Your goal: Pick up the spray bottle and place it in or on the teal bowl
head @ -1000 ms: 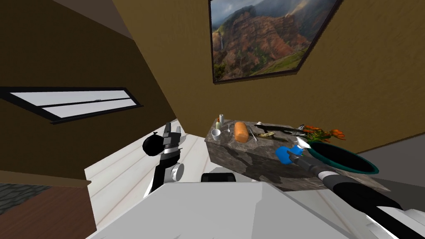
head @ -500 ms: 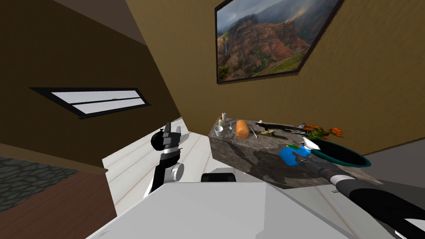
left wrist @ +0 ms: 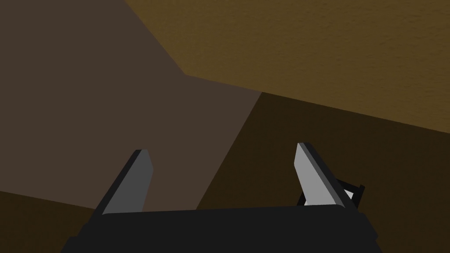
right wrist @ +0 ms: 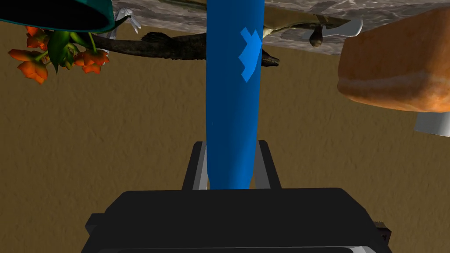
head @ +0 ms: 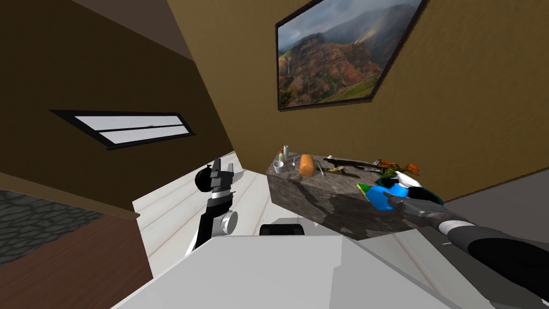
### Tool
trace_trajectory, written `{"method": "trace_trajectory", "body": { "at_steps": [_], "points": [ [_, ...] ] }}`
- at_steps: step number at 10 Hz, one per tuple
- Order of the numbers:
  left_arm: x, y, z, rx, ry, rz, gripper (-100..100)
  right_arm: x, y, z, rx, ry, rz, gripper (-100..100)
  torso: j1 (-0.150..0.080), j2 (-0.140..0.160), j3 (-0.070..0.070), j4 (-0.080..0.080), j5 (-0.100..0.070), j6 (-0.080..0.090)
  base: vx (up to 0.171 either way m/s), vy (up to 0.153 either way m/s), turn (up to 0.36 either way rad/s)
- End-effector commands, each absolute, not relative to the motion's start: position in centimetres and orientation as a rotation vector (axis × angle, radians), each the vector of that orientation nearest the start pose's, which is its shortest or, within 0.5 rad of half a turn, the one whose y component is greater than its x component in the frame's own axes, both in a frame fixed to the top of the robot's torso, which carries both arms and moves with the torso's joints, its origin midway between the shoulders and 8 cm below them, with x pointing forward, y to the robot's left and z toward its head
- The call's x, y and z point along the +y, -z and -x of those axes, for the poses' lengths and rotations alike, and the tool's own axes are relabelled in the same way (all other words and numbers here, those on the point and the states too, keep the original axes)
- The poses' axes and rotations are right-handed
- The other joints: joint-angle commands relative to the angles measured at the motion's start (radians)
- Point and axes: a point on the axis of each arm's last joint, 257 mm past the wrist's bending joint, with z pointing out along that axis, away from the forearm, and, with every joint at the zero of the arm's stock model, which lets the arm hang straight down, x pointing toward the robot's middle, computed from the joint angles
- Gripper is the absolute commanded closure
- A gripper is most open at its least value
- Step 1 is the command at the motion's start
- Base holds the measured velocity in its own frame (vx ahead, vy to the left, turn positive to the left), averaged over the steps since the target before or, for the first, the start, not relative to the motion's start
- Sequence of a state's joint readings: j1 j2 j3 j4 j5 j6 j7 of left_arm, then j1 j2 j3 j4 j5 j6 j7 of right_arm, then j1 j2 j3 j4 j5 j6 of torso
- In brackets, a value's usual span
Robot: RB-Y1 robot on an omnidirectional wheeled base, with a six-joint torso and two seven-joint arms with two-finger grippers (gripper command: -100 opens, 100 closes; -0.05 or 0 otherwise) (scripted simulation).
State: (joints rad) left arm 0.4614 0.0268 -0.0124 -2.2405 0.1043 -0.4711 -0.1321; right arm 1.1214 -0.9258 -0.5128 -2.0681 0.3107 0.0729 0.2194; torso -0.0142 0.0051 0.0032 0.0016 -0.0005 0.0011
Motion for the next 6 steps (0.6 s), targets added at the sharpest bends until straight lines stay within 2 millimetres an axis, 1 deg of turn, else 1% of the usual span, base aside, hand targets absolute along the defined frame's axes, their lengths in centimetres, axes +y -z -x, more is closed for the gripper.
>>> {"method": "trace_trajectory", "body": {
  "at_steps": [1,2,3,5,6],
  "points": [
    [28.3,-1.4,-35.9,0.631,1.264,0.683,0,-58.3,16.2,-26.4,1.940,0.321,-0.184,100,0.000,0.000,0.000,0.000,0.000,0.000,0.009,-0.197,-0.032],
    [28.3,-1.4,-35.9,0.631,1.264,0.683,0,-58.4,15.7,-26.8,1.937,0.317,-0.188,100,-0.001,-0.003,-0.001,0.000,0.000,0.000,0.025,-0.179,-0.027],
    [28.3,-1.4,-35.9,0.631,1.264,0.683,0,-58.5,14.6,-27.7,1.931,0.308,-0.200,100,0.000,-0.004,-0.002,-0.001,0.000,0.000,0.006,-0.218,-0.070],
    [28.3,-1.4,-35.9,0.631,1.264,0.683,0,-58.4,13.6,-28.6,1.926,0.295,-0.214,100,-0.004,-0.004,-0.002,0.000,-0.001,0.001,0.012,-0.245,-0.049],
    [28.3,-1.4,-35.9,0.631,1.264,0.683,0,-58.4,13.1,-29.1,1.923,0.287,-0.221,100,-0.004,-0.004,-0.002,0.000,-0.002,0.001,0.035,-0.204,-0.057]
  ]
}}
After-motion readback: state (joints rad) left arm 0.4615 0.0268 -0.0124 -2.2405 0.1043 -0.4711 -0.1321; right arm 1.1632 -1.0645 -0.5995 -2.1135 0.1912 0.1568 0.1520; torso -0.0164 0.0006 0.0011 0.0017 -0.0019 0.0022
